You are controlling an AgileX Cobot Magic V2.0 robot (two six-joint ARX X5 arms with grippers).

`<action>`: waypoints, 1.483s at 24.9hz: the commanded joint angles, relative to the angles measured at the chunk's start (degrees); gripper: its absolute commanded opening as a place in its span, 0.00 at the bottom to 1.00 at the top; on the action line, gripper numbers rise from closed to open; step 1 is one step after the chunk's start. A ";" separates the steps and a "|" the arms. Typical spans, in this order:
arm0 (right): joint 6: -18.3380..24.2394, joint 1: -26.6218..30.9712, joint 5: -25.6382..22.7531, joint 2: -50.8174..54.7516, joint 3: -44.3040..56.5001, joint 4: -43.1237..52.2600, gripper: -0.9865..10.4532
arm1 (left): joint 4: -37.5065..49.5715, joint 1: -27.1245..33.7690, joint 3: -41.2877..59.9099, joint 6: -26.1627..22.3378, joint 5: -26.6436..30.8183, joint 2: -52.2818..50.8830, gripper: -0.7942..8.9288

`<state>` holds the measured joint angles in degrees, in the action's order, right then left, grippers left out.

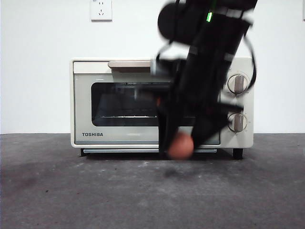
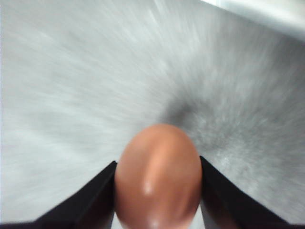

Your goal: Eggoven

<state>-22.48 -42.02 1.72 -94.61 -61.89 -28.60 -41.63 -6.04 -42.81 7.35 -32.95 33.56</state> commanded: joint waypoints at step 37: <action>7.15 -1.73 -12.33 49.53 -0.85 -22.95 0.09 | 30.64 -24.02 -28.81 -2.40 21.35 56.06 0.09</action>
<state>-15.84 -43.18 -10.50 -44.75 -61.89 -52.03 -11.88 -29.91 -70.24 5.82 -12.34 87.90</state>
